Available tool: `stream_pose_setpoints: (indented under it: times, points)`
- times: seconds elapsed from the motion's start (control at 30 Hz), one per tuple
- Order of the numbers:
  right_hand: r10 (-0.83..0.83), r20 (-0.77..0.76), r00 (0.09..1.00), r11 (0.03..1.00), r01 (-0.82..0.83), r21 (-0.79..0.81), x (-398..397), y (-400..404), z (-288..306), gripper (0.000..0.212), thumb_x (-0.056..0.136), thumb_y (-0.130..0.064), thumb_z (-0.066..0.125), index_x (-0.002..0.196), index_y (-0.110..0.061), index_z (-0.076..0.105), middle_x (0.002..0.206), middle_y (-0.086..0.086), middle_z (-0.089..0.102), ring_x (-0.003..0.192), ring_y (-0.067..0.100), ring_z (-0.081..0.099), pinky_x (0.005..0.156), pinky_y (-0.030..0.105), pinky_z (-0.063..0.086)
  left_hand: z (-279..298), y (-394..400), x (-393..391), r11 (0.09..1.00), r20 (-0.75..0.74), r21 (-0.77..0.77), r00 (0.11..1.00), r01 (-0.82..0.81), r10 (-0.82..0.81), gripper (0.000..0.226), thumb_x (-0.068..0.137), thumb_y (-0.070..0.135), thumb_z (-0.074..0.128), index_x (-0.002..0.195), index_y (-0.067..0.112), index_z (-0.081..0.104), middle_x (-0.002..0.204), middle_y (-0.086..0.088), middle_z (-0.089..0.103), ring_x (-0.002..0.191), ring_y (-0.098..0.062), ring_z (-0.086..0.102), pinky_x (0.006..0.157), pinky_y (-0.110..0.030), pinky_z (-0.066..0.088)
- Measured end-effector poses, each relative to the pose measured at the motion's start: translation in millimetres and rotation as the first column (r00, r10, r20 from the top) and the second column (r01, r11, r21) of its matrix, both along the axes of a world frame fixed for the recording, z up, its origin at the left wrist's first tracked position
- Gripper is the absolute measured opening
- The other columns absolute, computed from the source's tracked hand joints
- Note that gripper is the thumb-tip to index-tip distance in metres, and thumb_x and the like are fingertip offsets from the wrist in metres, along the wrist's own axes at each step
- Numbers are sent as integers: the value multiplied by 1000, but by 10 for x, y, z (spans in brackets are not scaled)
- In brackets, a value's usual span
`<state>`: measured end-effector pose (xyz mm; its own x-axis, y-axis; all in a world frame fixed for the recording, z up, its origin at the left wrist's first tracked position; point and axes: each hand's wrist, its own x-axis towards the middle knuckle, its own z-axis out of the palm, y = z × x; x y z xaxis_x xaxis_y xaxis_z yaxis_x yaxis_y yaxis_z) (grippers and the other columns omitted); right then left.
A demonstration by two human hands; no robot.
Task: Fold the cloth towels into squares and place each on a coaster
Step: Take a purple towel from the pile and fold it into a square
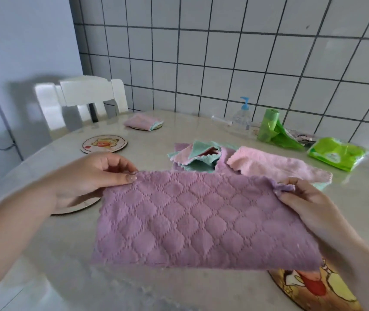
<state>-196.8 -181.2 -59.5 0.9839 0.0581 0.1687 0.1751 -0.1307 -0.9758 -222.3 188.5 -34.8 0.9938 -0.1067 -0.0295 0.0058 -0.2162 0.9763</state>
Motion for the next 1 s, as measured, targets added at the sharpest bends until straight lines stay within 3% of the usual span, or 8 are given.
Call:
stream_pose_setpoints:
  times: [0.07,0.17,0.33,0.47,0.7,0.83,0.93,1.0]
  points:
    - [20,-58,998,995,-26,-99,74,128,-120,21,86,0,58,77,-18,66,71,-4,64,60,2,56,53,10,43,-148,83,51,992,-102,125,995,-8,20,26,60,30,83,78,14,72,84,-8,68,75,-13,63,70,-26,50]
    - [66,-139,988,950,-105,-295,175,267,-377,18,85,-1,61,80,-18,64,77,-4,63,72,9,57,57,8,41,-428,124,158,951,-258,309,964,19,64,5,78,16,71,74,18,73,76,-1,66,65,-6,59,57,-21,47]
    - [102,-114,988,735,-152,-661,334,279,-386,17,87,-24,63,72,-27,55,70,-12,53,70,7,51,61,18,36,-518,166,226,818,-132,575,989,26,62,5,80,29,71,83,25,72,80,9,71,75,-4,65,64,-20,53]
    - [88,-127,988,684,-152,-714,388,272,-401,27,88,-30,60,65,-19,51,69,5,49,67,22,54,56,27,36,-531,147,217,750,-92,661,995,37,32,7,80,32,71,82,26,71,84,8,71,82,-8,65,75,-26,52]
    - [19,-26,999,687,-31,-726,439,221,-519,26,87,-30,62,78,-5,57,60,0,43,53,14,41,55,30,26,-593,131,268,775,14,631,999,-33,31,8,85,21,66,83,14,68,80,1,67,57,4,56,48,-11,42]
    - [7,-8,1000,682,-11,-731,460,187,-558,22,87,-32,61,80,-11,60,59,-2,47,51,12,42,54,29,29,-589,125,279,768,5,641,1000,-17,18,7,87,21,63,85,15,65,77,2,65,52,3,51,47,-10,39]
    - [-1,-5,1000,673,-3,-740,447,196,-546,15,86,-32,61,85,-17,61,71,-1,58,63,15,55,57,28,36,-593,104,251,710,47,702,998,-59,36,6,85,27,65,86,22,63,85,9,64,76,3,60,60,-8,42]
    - [2,47,999,638,35,-769,371,243,-492,10,87,-31,60,92,-22,59,89,-5,61,78,10,58,62,22,41,-595,48,199,544,172,824,985,-158,25,20,84,38,62,101,26,61,105,10,60,101,-8,56,83,-19,43]
